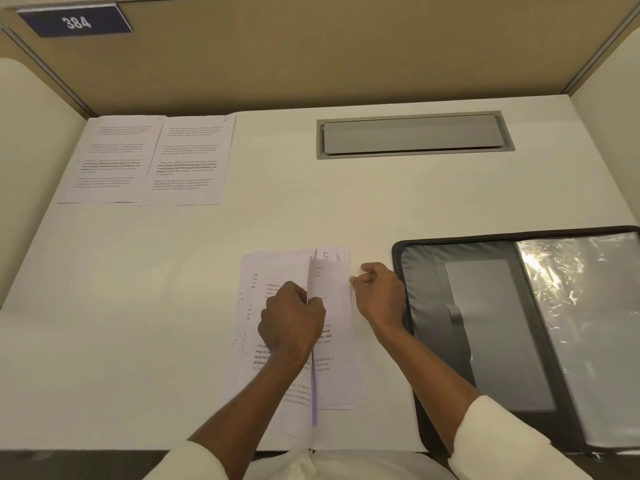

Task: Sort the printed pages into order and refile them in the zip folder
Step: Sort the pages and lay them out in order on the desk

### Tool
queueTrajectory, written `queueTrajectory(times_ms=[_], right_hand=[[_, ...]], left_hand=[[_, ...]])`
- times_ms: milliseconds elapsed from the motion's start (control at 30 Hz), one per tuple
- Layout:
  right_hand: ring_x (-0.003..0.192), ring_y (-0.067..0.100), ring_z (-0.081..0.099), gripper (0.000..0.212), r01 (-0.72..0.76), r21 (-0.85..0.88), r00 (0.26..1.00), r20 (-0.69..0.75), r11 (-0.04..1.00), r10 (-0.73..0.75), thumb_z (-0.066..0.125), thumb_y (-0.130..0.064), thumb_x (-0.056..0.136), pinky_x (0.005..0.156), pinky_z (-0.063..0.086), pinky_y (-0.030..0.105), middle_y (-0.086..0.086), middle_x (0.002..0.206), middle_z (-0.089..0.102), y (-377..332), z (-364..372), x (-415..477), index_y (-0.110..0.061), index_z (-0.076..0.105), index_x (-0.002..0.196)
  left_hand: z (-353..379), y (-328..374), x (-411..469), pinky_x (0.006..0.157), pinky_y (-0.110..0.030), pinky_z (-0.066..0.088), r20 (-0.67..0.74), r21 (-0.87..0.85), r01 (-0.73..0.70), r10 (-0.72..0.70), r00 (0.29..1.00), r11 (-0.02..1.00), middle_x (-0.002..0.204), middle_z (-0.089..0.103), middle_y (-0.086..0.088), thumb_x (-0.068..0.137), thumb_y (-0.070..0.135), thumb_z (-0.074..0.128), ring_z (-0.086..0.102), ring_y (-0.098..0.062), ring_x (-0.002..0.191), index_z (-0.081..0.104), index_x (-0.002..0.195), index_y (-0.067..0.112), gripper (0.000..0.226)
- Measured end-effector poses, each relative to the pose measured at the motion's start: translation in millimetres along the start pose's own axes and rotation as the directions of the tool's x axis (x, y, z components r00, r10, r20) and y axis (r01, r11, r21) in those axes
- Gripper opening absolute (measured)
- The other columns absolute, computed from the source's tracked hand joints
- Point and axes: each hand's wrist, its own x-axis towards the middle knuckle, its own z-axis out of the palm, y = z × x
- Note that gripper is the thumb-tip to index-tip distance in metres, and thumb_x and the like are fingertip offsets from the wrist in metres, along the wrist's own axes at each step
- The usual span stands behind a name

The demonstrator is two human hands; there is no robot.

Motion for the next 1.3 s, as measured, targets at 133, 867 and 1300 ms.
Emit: queueTrajectory(times_ms=[133,867,1300], right_hand=[[0.095,0.017,0.069,0.035,-0.105,-0.016,0.993,0.046,0.994,0.105,0.085,-0.035,0.084,0.082,0.057,0.038,-0.009,0.098,0.073,-15.2,4.4,13.8,-0.025,0.069,0.114],[0.07,0.013,0.063,0.014,0.068,0.161,0.983,-0.181,0.985,-0.038,0.065,-0.031,0.103,0.062,0.048,0.035,-0.007,0.078,0.067,-18.0,-7.1,10.2,-0.019,0.061,0.098],[0.068,0.027,0.058,0.084,-0.077,0.399,0.984,0.178,0.914,0.005,0.079,-0.071,0.074,0.068,0.053,0.042,0.033,0.093,0.065,16.4,-6.8,7.7,0.008,0.057,0.092]], left_hand=[[-0.5,4.9,0.5,0.069,-0.032,0.048,0.01,0.011,-0.001,0.001,1.0,1.0,0.077,0.063,0.014,0.085,0.032,0.068,0.062,-0.013,0.073,0.06,0.085,0.028,0.01],[-4.7,13.5,20.1,0.081,-0.033,0.051,0.193,0.013,0.084,-0.085,0.978,0.996,0.092,0.066,0.012,0.084,0.042,0.07,0.066,-0.016,0.089,0.062,0.097,0.027,0.021],[-7.7,17.6,24.3,0.076,-0.033,0.052,0.154,-0.013,0.024,-0.022,0.988,1.0,0.085,0.066,0.012,0.085,0.039,0.068,0.065,-0.016,0.084,0.063,0.093,0.025,0.017]])
